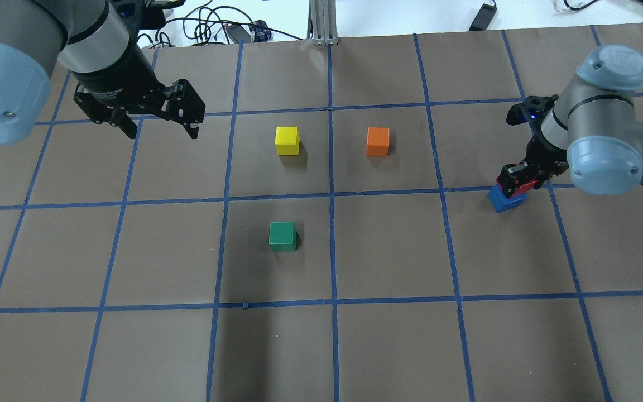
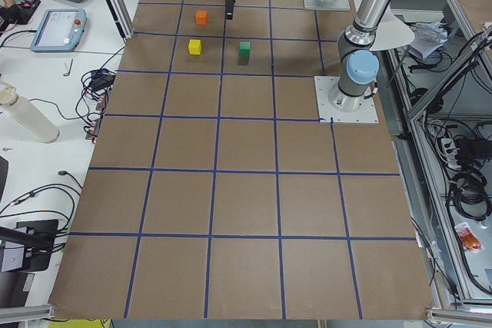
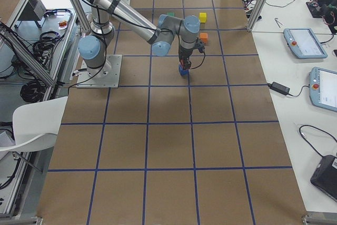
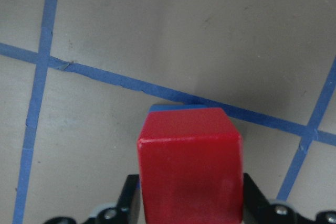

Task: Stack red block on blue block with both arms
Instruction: 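Lower the red cube onto the blue cube with the right gripper, then open the right gripper and lift it off the stacked cubes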

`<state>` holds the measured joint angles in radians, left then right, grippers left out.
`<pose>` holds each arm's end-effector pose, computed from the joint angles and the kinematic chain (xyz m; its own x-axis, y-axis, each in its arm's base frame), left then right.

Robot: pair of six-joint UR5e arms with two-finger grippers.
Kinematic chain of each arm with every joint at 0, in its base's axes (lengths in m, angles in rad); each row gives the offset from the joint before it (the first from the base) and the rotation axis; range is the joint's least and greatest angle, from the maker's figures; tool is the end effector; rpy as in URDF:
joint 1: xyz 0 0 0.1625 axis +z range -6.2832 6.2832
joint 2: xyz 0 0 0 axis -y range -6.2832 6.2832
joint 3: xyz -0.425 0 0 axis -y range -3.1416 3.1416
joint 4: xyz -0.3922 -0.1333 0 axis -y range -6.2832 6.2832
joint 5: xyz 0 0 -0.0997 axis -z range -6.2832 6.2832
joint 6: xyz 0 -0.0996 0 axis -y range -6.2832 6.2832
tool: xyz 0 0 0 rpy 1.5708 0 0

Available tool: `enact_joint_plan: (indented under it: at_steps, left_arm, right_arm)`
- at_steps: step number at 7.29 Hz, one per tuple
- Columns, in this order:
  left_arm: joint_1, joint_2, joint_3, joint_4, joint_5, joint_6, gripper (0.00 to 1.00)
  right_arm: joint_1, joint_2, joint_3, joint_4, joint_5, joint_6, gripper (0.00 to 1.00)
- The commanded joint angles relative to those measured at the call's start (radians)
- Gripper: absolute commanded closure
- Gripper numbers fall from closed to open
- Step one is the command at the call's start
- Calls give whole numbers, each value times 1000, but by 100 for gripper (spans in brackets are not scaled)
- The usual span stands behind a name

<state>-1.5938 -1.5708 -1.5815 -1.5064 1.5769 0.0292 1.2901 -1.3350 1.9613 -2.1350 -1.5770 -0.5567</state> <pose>-0.1441 -0.4939 0.4892 -0.9986 0.0518 -0.0077 0.0521 0.9972 -0.0535 -0.0139 -0.5272 0.2403 -0.9619 -0.2719 -0.0275 -0.2730 0.9604 0.0560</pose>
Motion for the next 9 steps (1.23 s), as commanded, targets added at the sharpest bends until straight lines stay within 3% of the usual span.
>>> enact_joint_plan:
  at_steps: [1, 3, 4, 6, 8, 9]
  left_arm:
    - [0, 0, 0, 0, 0, 0, 0]
    - [0, 0, 0, 0, 0, 0, 0]
    - [0, 0, 0, 0, 0, 0, 0]
    - [0, 0, 0, 0, 0, 0, 0]
    - [0, 0, 2, 0, 2, 0, 0]
    - [0, 0, 8, -3, 3, 0, 0]
  right_arm:
    - [0, -1, -2, 10, -9, 1, 0]
    - [1, -29, -22, 29, -12, 9, 0]
    - [3, -56, -63, 102, -14, 39, 0]
    - [5, -81, -187, 292, -11, 104, 0]
    - [15, -147, -365, 563, 5, 188, 0]
    - [40, -138, -437, 596, 5, 228, 0]
